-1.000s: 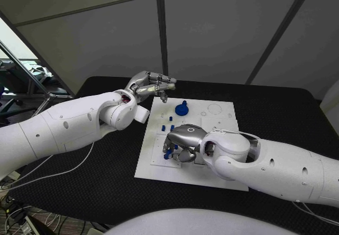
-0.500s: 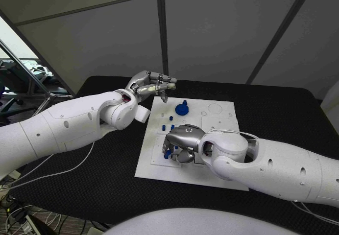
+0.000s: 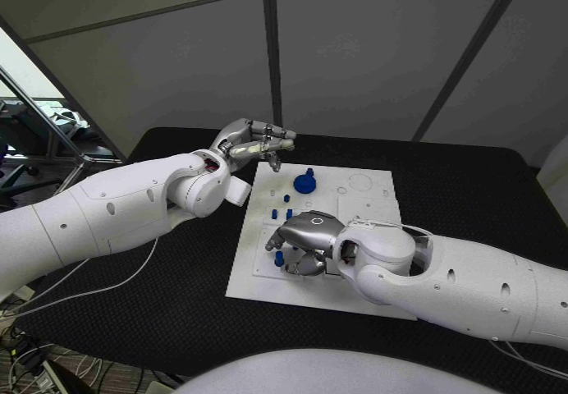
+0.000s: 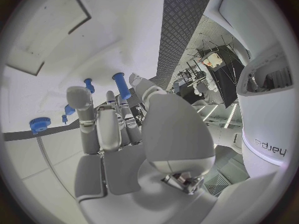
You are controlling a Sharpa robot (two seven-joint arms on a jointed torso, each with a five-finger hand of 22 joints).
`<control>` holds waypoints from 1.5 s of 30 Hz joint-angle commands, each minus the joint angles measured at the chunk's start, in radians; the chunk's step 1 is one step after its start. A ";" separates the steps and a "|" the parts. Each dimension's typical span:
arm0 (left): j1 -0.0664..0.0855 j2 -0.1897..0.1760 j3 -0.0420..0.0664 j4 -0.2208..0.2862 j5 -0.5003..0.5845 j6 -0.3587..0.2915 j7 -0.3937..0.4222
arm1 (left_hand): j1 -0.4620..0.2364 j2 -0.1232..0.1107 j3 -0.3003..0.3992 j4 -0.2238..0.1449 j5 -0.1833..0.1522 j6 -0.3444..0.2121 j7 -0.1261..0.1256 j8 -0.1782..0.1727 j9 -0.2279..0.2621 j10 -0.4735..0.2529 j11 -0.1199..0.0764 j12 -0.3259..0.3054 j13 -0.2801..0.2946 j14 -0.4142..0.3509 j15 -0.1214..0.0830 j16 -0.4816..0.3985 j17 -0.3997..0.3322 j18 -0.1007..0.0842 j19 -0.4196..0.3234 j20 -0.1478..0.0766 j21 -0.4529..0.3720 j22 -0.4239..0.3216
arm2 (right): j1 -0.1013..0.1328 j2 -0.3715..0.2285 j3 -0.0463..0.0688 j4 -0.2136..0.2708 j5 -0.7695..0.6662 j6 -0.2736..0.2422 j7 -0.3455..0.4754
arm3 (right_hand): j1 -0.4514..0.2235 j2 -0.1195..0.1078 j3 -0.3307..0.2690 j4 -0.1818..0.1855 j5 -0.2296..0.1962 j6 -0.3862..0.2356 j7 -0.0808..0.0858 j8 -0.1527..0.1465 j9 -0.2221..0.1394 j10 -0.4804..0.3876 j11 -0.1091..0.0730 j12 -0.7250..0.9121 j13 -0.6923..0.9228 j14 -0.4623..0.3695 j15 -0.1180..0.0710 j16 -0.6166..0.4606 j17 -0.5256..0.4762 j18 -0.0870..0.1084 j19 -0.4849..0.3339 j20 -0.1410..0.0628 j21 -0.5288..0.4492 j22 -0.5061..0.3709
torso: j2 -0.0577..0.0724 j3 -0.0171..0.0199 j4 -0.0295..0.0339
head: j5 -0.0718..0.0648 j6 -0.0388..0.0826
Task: Assemble the parts on the task board
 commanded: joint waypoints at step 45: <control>-0.001 -0.015 -0.021 0.019 0.005 0.008 0.000 | -0.002 0.011 -0.009 0.000 0.004 -0.005 0.001 0.001 0.000 -0.011 0.000 0.007 -0.002 -0.003 0.003 -0.003 -0.002 -0.004 -0.005 0.004 -0.008 -0.002 | -0.022 -0.537 0.017 0.273 0.313 -0.176 -0.463 | -0.162 0.055 -0.477 0.291 0.120 0.132 -0.034 0.286 0.225 0.583 -0.115 1.396 1.391 0.101 -0.085 0.204 0.365 -0.050 0.202 -0.083 0.259 0.326 | -0.007 -0.0014 -0.0134 | -0.121 0.027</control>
